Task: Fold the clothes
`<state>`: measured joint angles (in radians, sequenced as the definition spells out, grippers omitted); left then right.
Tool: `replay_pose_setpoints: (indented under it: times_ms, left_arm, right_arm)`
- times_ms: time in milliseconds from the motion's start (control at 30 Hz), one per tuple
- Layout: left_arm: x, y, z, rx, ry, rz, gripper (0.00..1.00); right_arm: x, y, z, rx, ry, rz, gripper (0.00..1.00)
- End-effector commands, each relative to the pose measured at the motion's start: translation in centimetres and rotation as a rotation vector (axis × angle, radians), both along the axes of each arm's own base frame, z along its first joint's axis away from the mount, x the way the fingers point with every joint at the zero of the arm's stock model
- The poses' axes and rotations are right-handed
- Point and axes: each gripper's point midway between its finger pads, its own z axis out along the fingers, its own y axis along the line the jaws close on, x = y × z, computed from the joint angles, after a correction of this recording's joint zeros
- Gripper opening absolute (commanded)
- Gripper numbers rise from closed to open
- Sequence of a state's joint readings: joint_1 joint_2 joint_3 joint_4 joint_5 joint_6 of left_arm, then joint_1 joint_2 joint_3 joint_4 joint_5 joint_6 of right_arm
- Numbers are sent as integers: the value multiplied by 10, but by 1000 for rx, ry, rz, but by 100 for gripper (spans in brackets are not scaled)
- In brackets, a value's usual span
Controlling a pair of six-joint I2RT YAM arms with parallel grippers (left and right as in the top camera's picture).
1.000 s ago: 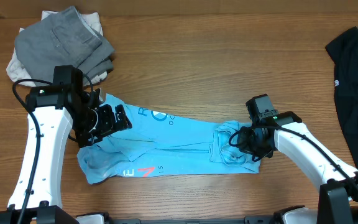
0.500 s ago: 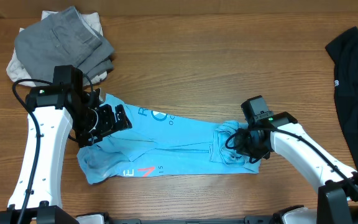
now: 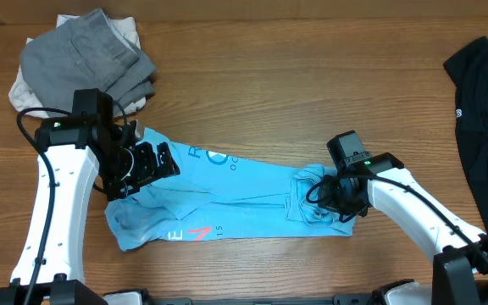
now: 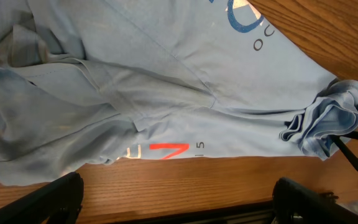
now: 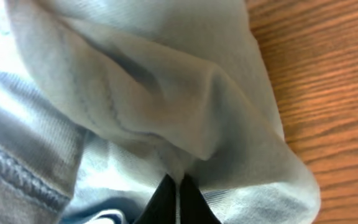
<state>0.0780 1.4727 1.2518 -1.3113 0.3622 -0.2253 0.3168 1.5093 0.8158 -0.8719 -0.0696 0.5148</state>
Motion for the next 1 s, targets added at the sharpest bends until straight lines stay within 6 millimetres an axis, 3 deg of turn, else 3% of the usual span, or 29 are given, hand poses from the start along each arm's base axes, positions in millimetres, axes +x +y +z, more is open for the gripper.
replay_pose_setpoints:
  times_ms: [0,200,367,800,833,900,967]
  left_arm:
    - [2,-1,3,6,-24,-25,100]
    - [2,-1,3,6,-24,-25,100]
    - [2,-1,3,6,-25,-25,100]
    - [2,-1,3,6,-27,-25,100]
    - [2,-1,3,6,-27,-25,100]
    - [2,-1,3,6,-26,-25,100]
    - [2,-1,3,6,-26,-25,100]
  right_arm:
    - [2,-1,0,-13,-10,-20,4]
    - [14,7,21,16,-24,-36,4]
    - [23,36,44,161,-30,13,4]
    - [10,82,49,247,-34,120,4]
    - [9,86,49,250,-36,132,10]
    - [6,91,50,253,-37,146,41]
    - [4,96,50,254,-36,160,41]
